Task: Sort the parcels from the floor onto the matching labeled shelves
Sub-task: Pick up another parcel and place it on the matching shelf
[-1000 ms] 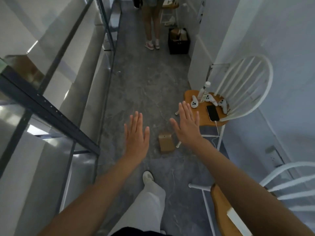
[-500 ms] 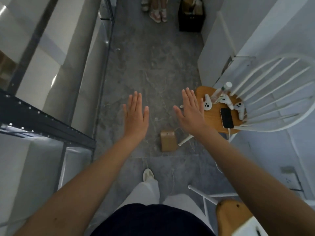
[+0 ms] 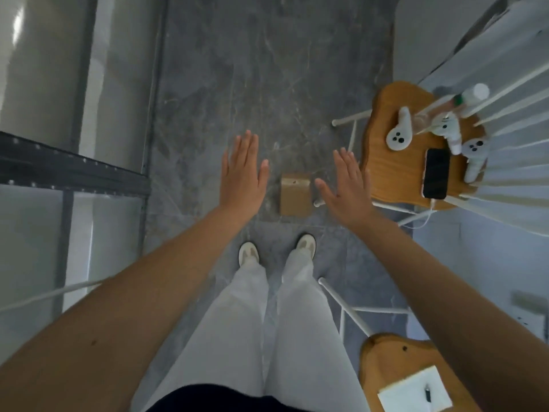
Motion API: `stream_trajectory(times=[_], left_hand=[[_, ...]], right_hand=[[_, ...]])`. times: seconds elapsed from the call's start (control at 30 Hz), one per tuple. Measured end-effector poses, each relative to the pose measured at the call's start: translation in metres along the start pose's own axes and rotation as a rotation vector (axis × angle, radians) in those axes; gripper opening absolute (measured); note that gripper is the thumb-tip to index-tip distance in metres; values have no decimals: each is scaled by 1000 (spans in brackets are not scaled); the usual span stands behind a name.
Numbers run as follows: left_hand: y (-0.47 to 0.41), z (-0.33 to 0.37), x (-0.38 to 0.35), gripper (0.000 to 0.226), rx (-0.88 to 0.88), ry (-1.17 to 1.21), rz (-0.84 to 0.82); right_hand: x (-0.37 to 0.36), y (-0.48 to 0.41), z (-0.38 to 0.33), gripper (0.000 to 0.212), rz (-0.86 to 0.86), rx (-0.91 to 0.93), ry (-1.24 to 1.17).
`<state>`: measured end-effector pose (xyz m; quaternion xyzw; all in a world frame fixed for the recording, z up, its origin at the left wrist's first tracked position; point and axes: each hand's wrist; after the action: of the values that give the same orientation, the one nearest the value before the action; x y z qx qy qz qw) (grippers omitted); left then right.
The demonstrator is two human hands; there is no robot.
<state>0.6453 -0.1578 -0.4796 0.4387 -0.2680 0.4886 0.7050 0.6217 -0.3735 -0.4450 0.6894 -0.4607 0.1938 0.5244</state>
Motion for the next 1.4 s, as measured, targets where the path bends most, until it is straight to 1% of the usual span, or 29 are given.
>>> stream_trajectory(times=[0.13,0.23,0.4,0.53,0.6,0.7,0.77,0.83,0.93,1.03,1.07,1.13,1.23,1.3,1.4], left_hand=[[-42,-12,-54,55,45,1,-54],[-67,-22,-103,53,59,13,-92],[-98,-43,-190,51,122,111,-149],[-120,-75,-261,49,238,192,-235],[-132,-87,-293,48,332,279,-292],[-154,-104,-338,46,441,369,-343],[-170,-114,-367,50,494,450,-374],[-187,-122,-393,53,545,515,-416],[-212,-134,-429,44,621,641,-417],[-227,-147,-467,29,704,779,-356],[-228,-146,-472,30,737,817,-338],[-224,-133,-466,35,765,869,-317],[-212,-124,-457,53,782,894,-366],[-202,-121,-444,60,800,907,-351],[-186,-116,-416,64,798,938,-326]], right_hand=[[-42,-59,46,71,-120,-60,-60],[-89,-100,78,69,-202,-81,-77],[-168,-164,122,67,-354,-148,-143],[-218,-218,151,65,-370,-232,-283],[-242,-246,167,65,-352,-269,-337],[-278,-283,195,65,-300,-309,-357],[-301,-303,215,68,-272,-344,-363],[-320,-321,230,70,-256,-393,-418],[-341,-340,247,72,-228,-476,-588],[-353,-354,257,65,-281,-532,-658],[-358,-357,259,61,-307,-553,-676],[-366,-358,257,62,-363,-576,-731],[-373,-348,247,69,-383,-605,-807],[-365,-338,238,69,-382,-604,-823],[-334,-316,217,70,-379,-585,-838]])
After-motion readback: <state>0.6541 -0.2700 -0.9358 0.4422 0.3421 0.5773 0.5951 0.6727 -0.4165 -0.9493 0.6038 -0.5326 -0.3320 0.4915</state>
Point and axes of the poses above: each hand's wrist, its own y-axis away from the middle knuckle, its own x-axis out of the back of the hand, z = x × y, and after that the axes turned 7 degrees about -z, right-handed
